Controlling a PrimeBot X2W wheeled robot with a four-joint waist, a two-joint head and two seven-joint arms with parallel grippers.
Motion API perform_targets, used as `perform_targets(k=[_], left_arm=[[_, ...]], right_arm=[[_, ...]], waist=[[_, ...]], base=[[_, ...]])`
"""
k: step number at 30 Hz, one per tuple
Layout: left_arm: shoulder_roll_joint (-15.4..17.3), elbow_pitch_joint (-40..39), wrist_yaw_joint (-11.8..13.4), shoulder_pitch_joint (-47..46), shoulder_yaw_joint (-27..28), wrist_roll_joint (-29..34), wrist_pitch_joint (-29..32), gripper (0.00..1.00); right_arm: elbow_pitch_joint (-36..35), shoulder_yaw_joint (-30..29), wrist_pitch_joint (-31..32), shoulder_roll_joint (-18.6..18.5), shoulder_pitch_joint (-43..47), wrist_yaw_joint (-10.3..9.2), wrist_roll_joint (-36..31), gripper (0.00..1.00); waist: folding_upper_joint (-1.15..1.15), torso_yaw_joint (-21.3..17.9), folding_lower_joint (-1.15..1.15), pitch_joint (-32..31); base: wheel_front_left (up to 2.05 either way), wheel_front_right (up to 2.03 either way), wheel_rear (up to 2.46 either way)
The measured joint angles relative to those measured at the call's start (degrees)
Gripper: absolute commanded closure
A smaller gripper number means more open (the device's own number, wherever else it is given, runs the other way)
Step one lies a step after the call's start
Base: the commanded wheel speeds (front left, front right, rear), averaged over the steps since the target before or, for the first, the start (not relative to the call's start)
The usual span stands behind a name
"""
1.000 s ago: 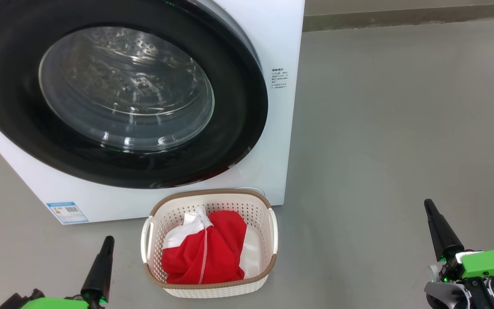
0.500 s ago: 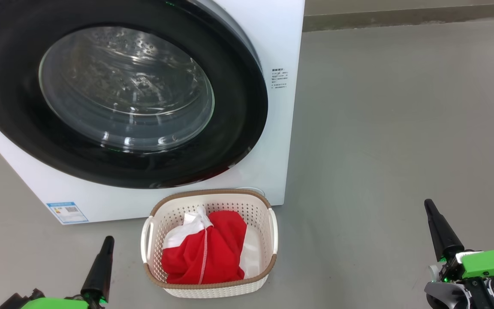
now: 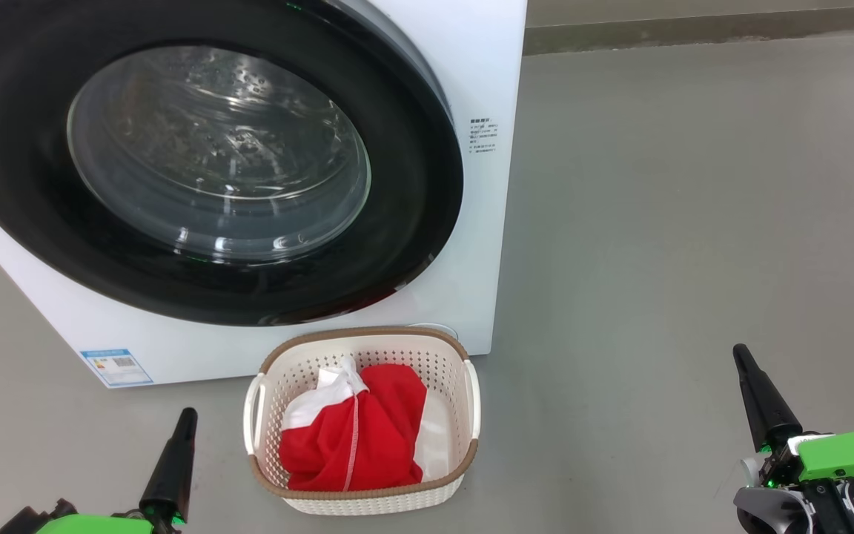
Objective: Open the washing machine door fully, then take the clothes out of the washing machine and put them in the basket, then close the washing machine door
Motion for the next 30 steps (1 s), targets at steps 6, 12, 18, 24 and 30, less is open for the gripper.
perform_targets(k=[6,12,18,24,30], left_arm=[[0.0,0.0,0.0,0.0,0.0,0.0,0.0,1.0],[0.0,0.0,0.0,0.0,0.0,0.0,0.0,1.0],[0.0,0.0,0.0,0.0,0.0,0.0,0.0,1.0],[0.0,0.0,0.0,0.0,0.0,0.0,0.0,1.0],[0.0,0.0,0.0,0.0,0.0,0.0,0.0,1.0]], right_arm=[[0.0,0.0,0.0,0.0,0.0,0.0,-0.1,1.0],[0.0,-0.1,0.2,0.1,0.0,0.0,-0.1,1.0],[0.0,-0.1,0.2,0.1,0.0,0.0,-0.1,1.0],[0.0,-0.1,0.2,0.1,0.0,0.0,-0.1,1.0],[0.0,-0.1,0.2,0.2,0.0,0.0,-0.1,1.0]], waist=[[0.0,0.0,0.0,0.0],[0.0,0.0,0.0,0.0],[0.0,0.0,0.0,0.0],[0.0,0.0,0.0,0.0],[0.0,0.0,0.0,0.0]], base=[[0.0,0.0,0.0],[0.0,0.0,0.0],[0.0,0.0,0.0],[0.0,0.0,0.0],[0.0,0.0,0.0]])
